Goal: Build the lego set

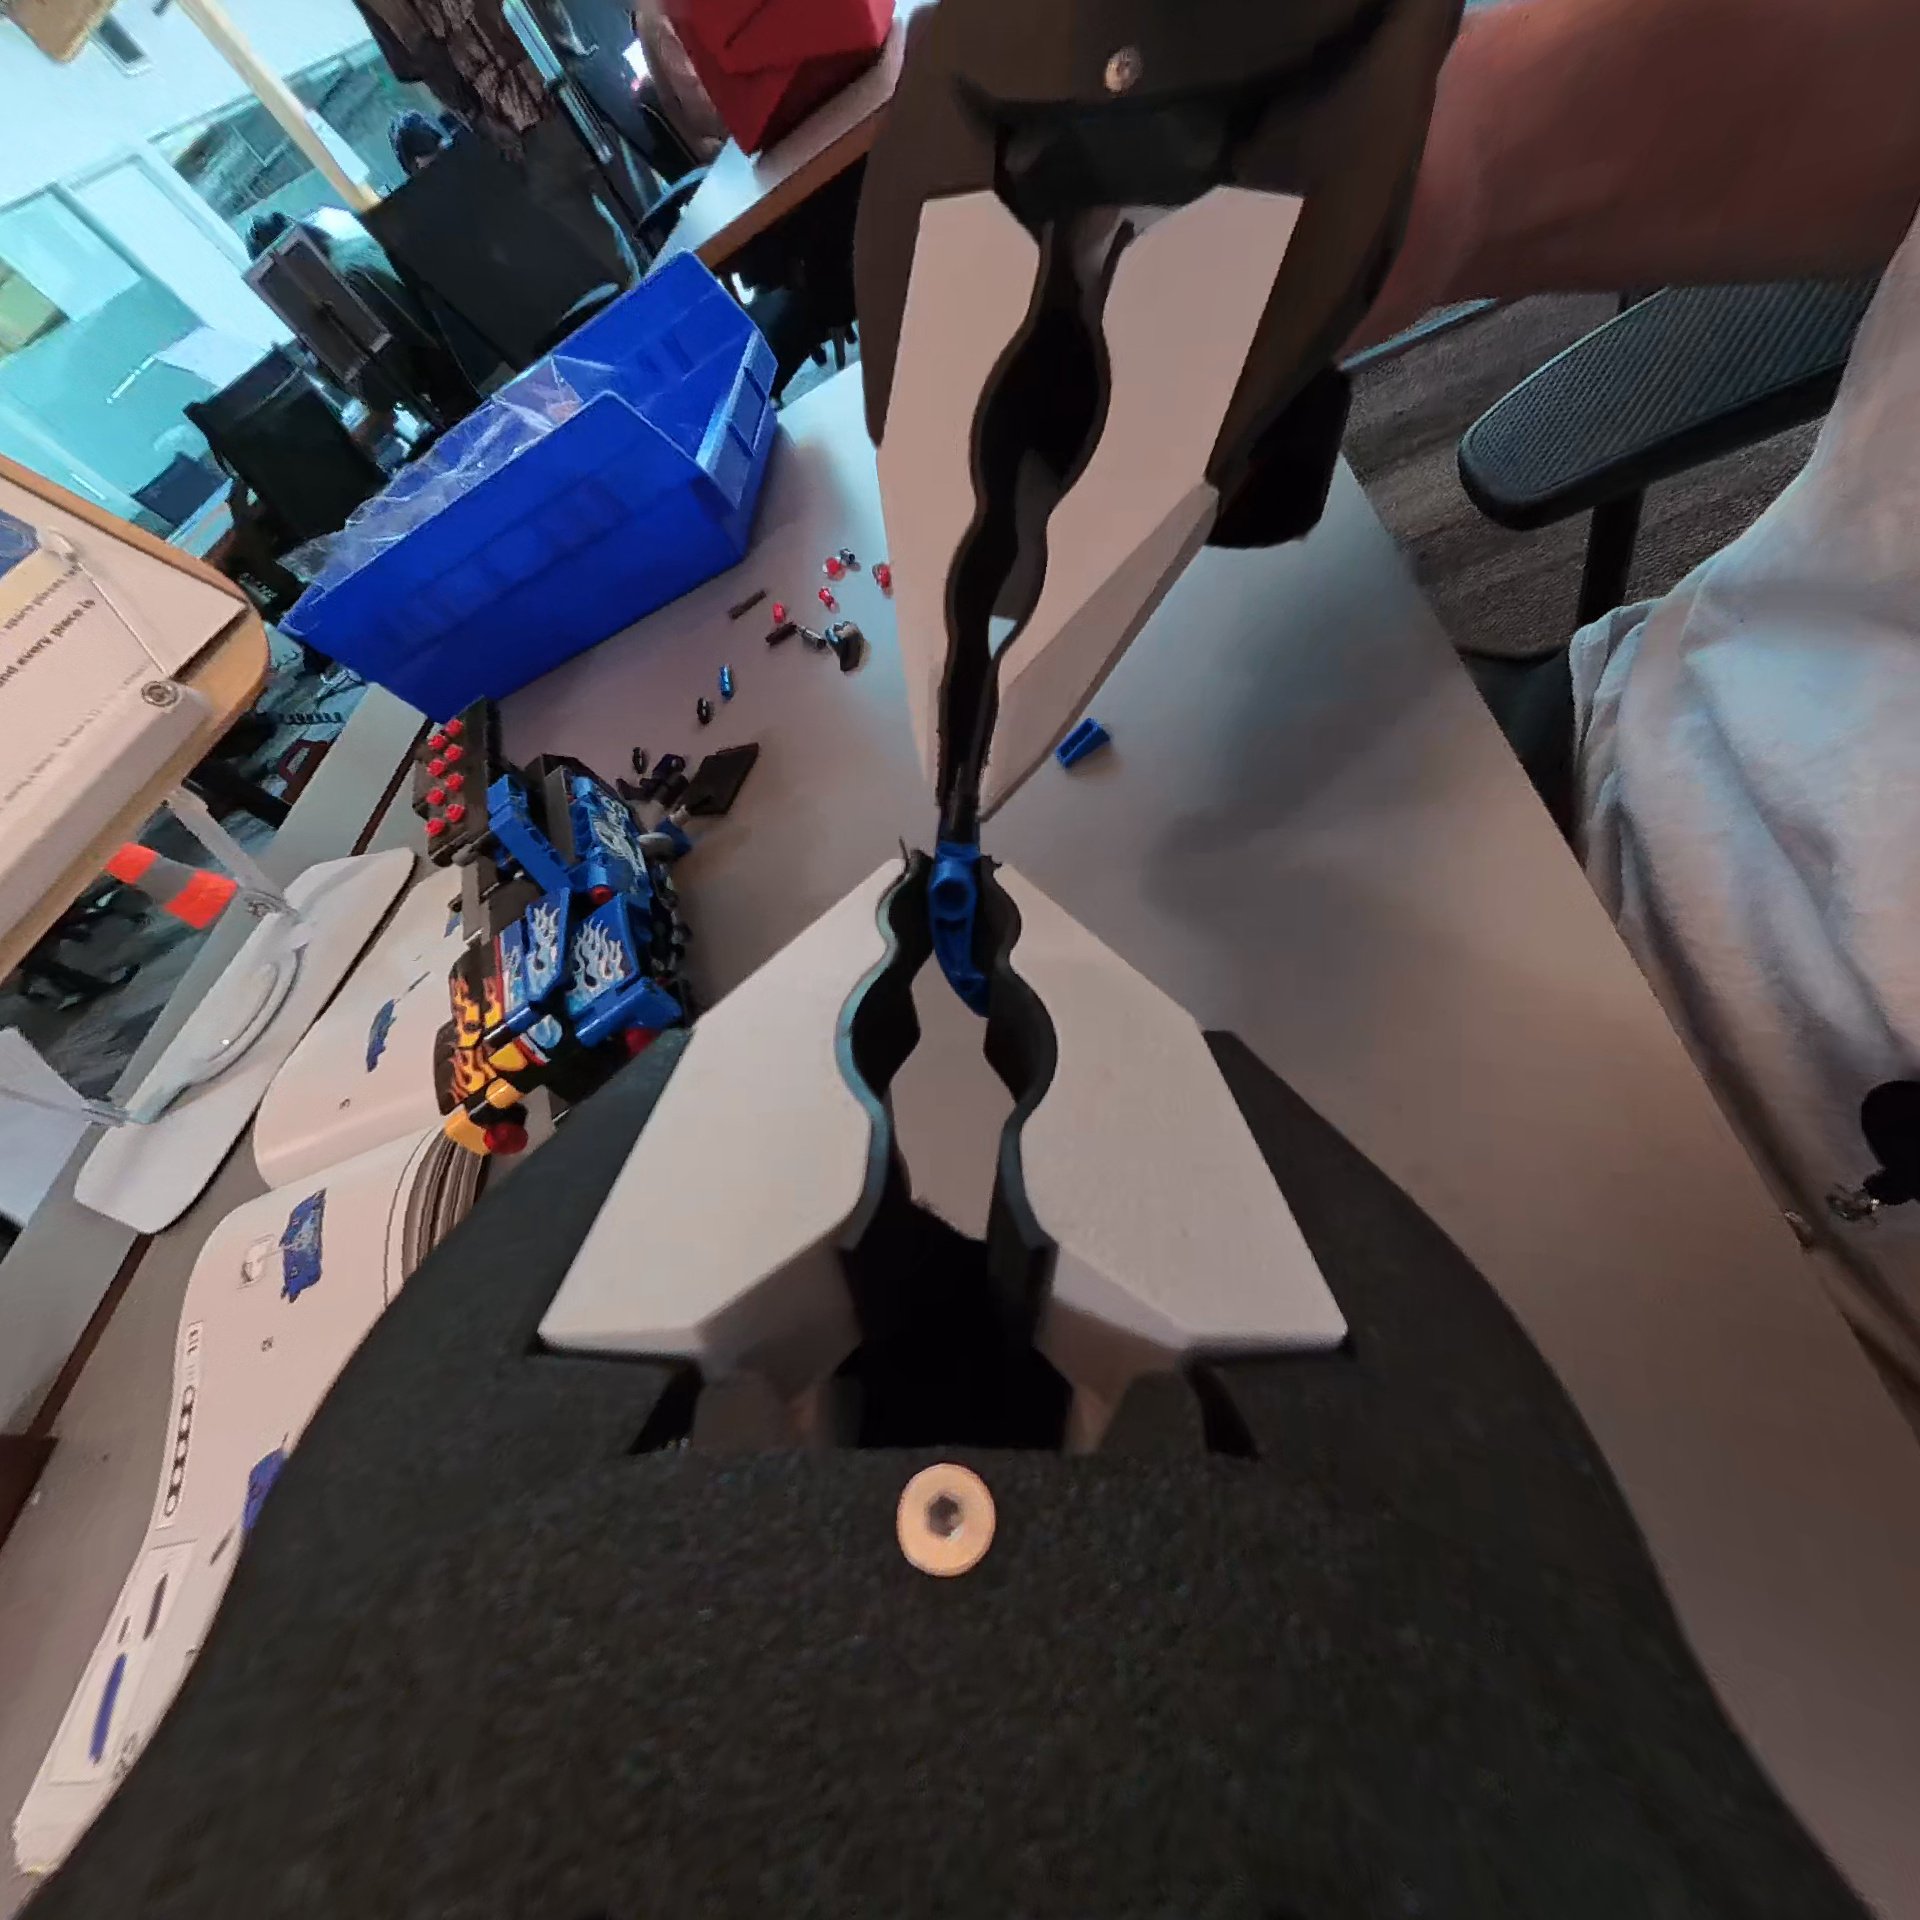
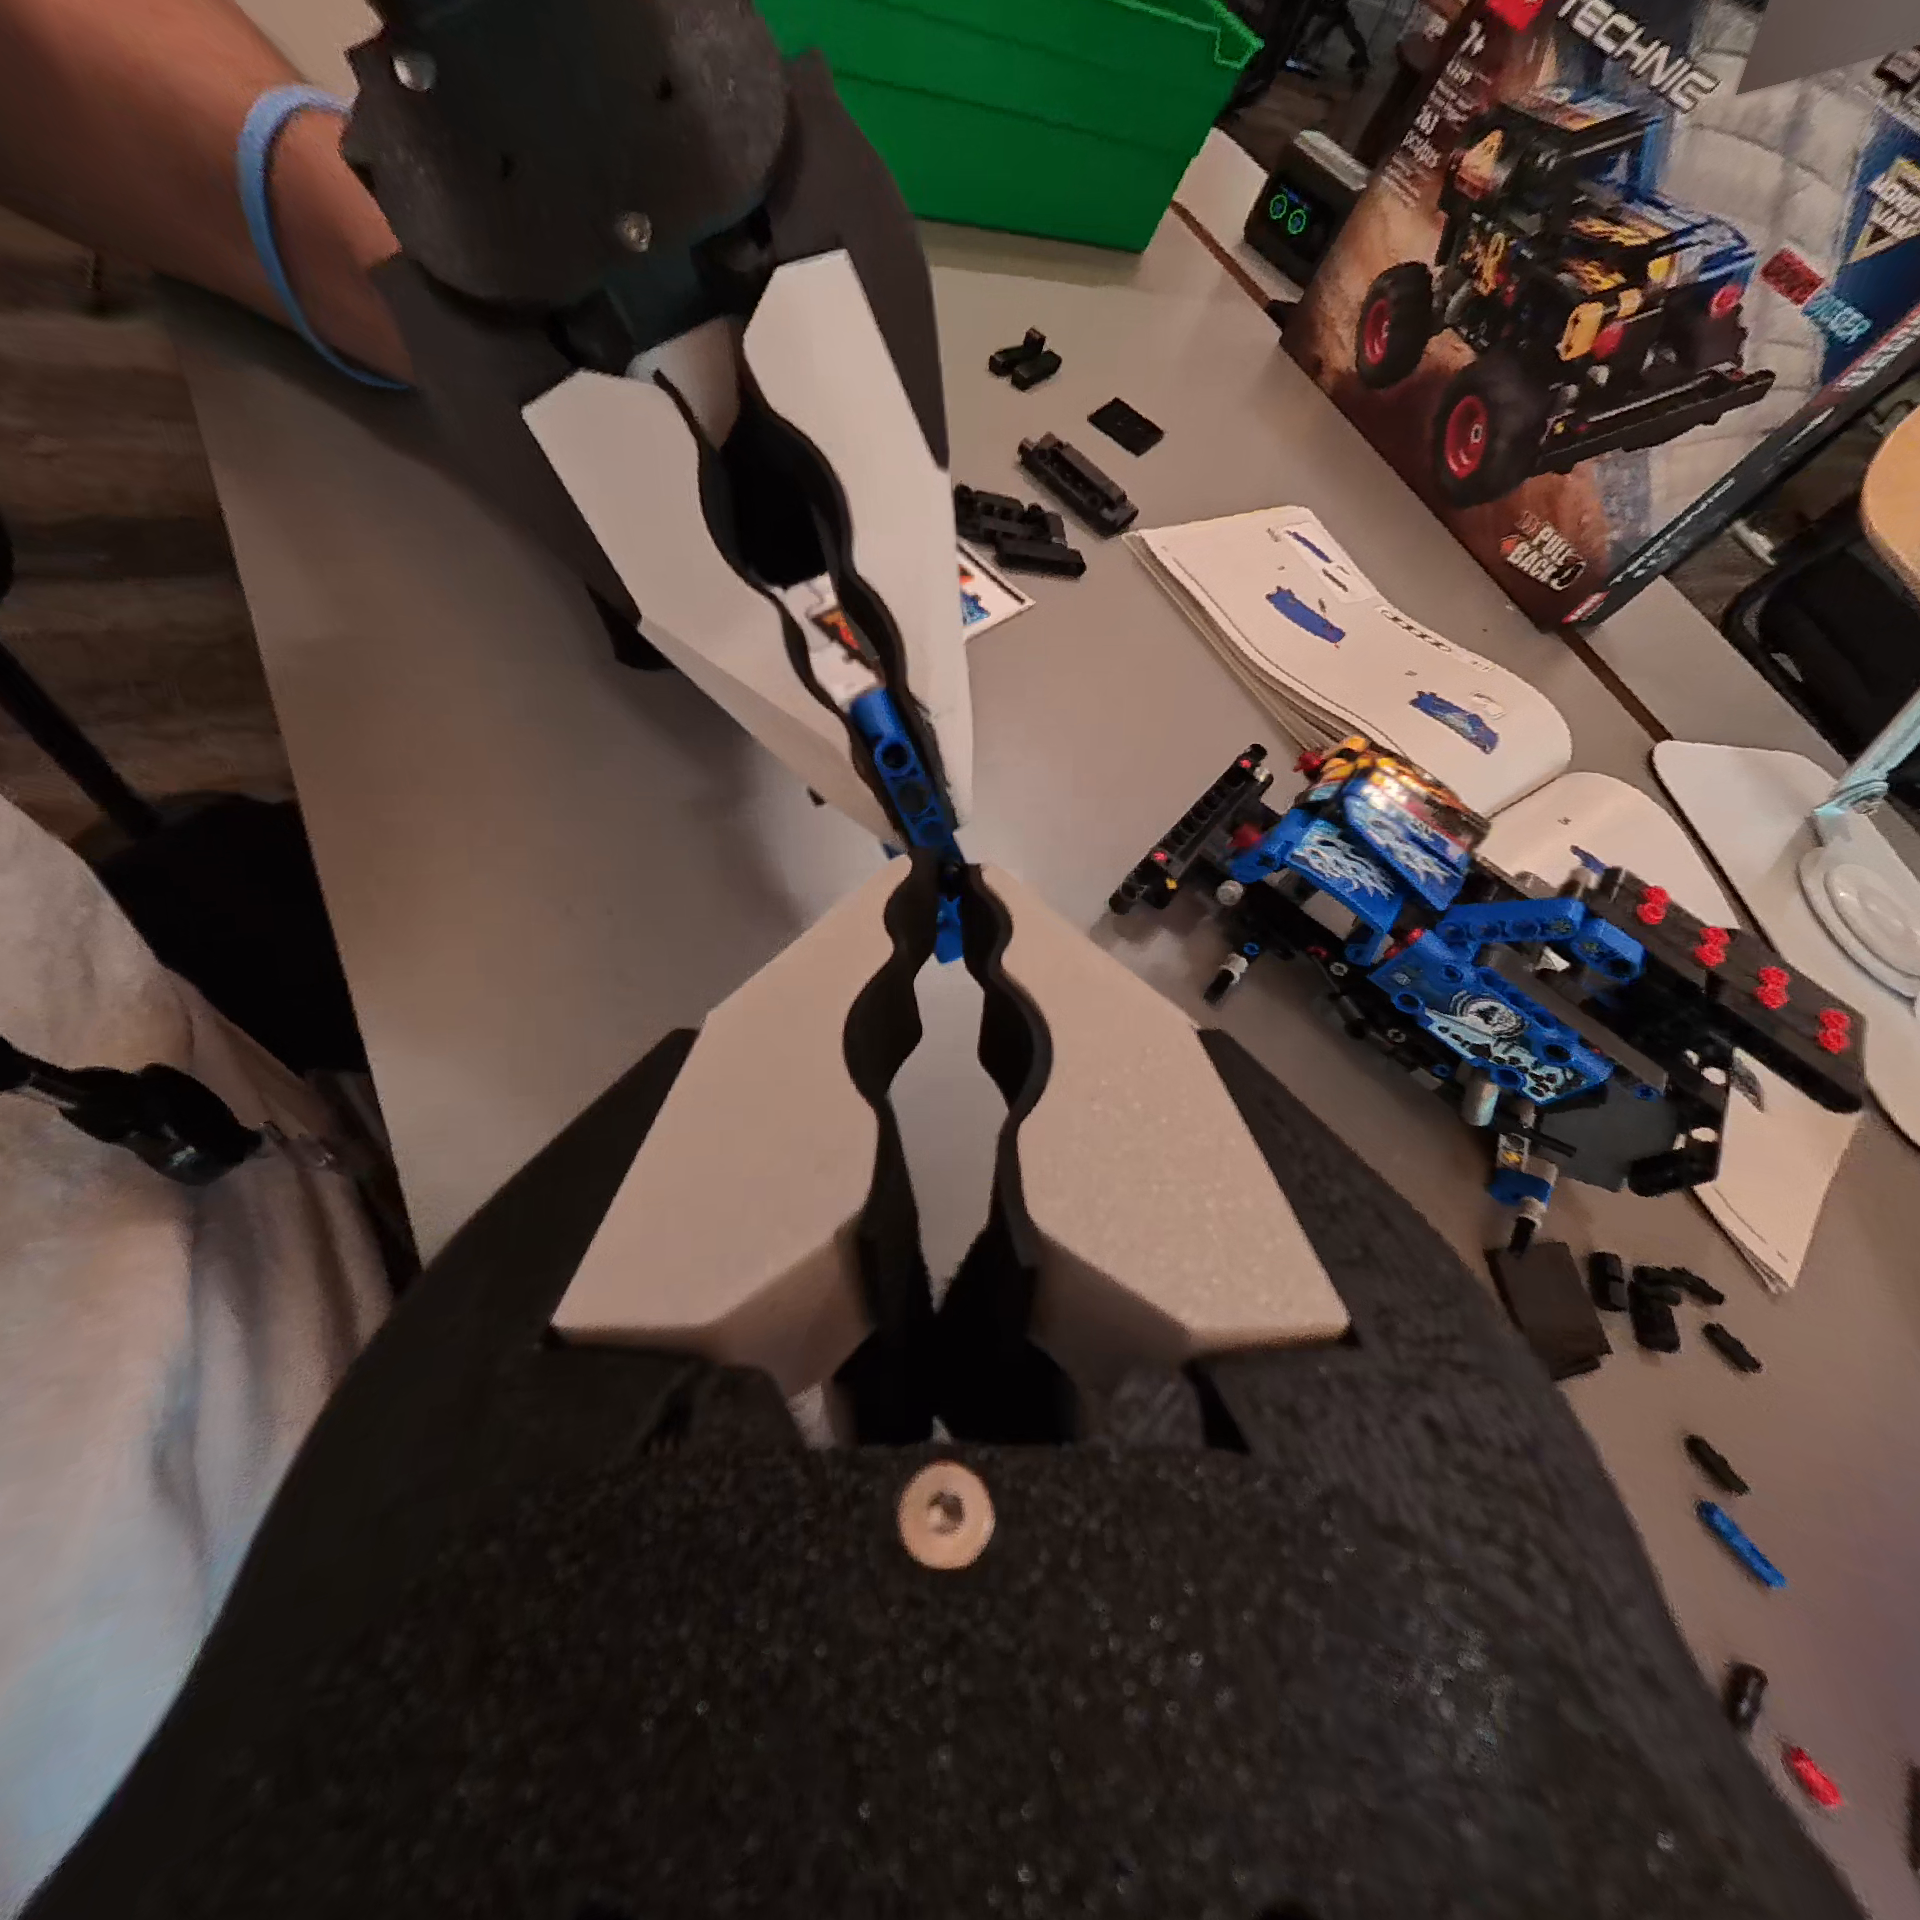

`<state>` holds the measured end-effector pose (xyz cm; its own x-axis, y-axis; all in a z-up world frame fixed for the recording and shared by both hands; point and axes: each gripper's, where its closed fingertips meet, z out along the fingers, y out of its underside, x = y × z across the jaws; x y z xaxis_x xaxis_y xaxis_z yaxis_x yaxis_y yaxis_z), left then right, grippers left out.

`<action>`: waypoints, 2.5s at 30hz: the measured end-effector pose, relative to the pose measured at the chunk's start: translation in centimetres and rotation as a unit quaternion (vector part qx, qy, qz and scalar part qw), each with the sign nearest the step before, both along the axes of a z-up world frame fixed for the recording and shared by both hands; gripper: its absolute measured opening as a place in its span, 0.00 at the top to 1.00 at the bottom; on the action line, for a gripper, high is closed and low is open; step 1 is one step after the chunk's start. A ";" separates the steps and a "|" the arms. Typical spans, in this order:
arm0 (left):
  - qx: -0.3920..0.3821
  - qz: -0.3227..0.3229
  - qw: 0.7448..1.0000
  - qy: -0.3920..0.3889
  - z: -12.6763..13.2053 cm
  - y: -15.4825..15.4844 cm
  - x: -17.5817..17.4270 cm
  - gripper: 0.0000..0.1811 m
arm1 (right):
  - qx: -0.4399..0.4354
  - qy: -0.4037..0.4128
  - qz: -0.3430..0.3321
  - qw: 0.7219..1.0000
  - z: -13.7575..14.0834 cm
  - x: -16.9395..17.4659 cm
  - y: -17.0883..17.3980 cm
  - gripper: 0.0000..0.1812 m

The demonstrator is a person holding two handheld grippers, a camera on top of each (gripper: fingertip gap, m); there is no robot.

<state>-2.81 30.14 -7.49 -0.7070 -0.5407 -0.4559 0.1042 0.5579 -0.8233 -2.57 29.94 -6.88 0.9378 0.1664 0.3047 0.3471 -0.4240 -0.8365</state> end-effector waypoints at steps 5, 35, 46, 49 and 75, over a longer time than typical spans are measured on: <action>0.005 0.004 1.000 -0.011 0.4 0.2 0.1 0.97 | 0.011 0.006 -0.003 1.000 0.3 0.1 0.2 0.98; -0.196 0.108 0.965 0.139 1.0 4.2 3.0 0.97 | 0.071 -0.316 -0.115 0.939 -0.5 3.4 4.9 0.73; -0.200 0.099 0.964 0.146 0.9 3.8 2.8 0.97 | 0.085 -0.344 -0.126 0.927 0.1 3.6 4.7 0.81; -0.197 0.098 0.965 0.145 1.1 3.7 2.7 0.97 | 0.092 -0.356 -0.128 0.921 0.3 3.5 4.6 0.82; -0.188 0.100 0.962 0.171 -0.1 3.7 2.8 0.97 | 0.089 -0.374 -0.124 0.915 -0.4 3.2 4.9 0.70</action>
<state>0.01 33.87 -7.55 -0.6450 -0.7632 0.0400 -0.2876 0.1939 -0.9379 0.67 34.85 -7.28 0.4582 -0.1385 0.8780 0.7623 -0.4468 -0.4683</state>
